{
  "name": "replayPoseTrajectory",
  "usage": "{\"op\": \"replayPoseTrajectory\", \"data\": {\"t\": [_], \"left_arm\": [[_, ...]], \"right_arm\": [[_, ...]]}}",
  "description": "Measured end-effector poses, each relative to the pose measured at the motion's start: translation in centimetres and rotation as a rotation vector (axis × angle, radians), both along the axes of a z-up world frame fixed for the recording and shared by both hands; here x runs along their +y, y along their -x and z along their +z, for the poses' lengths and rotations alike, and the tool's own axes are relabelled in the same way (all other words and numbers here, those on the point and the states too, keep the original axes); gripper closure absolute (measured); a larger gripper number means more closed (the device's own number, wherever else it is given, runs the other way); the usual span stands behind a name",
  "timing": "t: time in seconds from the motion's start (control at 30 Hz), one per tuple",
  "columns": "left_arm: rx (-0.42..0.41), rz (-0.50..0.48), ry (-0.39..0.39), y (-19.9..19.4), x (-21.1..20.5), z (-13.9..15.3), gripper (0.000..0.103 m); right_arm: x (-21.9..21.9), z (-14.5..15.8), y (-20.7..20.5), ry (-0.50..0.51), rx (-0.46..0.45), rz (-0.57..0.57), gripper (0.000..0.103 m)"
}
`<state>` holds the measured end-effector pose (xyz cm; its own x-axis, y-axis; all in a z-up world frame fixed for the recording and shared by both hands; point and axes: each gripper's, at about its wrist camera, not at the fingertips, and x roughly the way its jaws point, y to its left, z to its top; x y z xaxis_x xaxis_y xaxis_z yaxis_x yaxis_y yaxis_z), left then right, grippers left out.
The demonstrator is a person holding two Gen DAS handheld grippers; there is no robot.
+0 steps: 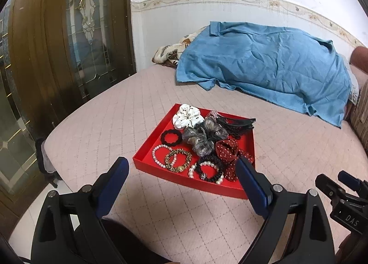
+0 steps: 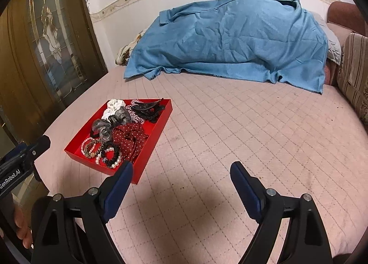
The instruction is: Organize jewelry
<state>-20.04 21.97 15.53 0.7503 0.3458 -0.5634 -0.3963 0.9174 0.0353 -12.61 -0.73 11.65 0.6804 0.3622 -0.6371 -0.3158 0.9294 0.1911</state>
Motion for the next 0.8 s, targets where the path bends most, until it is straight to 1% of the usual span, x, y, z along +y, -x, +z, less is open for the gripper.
{"op": "replayPoseTrajectory", "data": {"t": [0.17, 0.3, 0.47, 0.63, 0.8], "left_arm": [[0.034, -0.02, -0.039, -0.2, -1.1, -0.4, 0.01], [0.043, -0.041, -0.054, -0.2, -1.7, -0.5, 0.01], [0.065, -0.065, -0.047, -0.6, -2.0, -0.9, 0.01], [0.091, -0.072, -0.035, -1.0, -2.0, -1.5, 0.01], [0.105, -0.074, -0.041, -1.1, -2.2, -1.9, 0.01]], "right_arm": [[-0.4, -0.3, 0.3, -0.004, 0.017, -0.013, 0.013], [-0.4, -0.7, 0.4, 0.007, 0.028, -0.022, 0.013], [-0.4, -1.0, 0.7, 0.011, 0.033, -0.023, 0.013], [-0.4, -1.1, 0.7, 0.007, 0.04, -0.025, 0.013], [-0.1, -1.3, 0.7, 0.019, 0.043, -0.021, 0.013]]}}
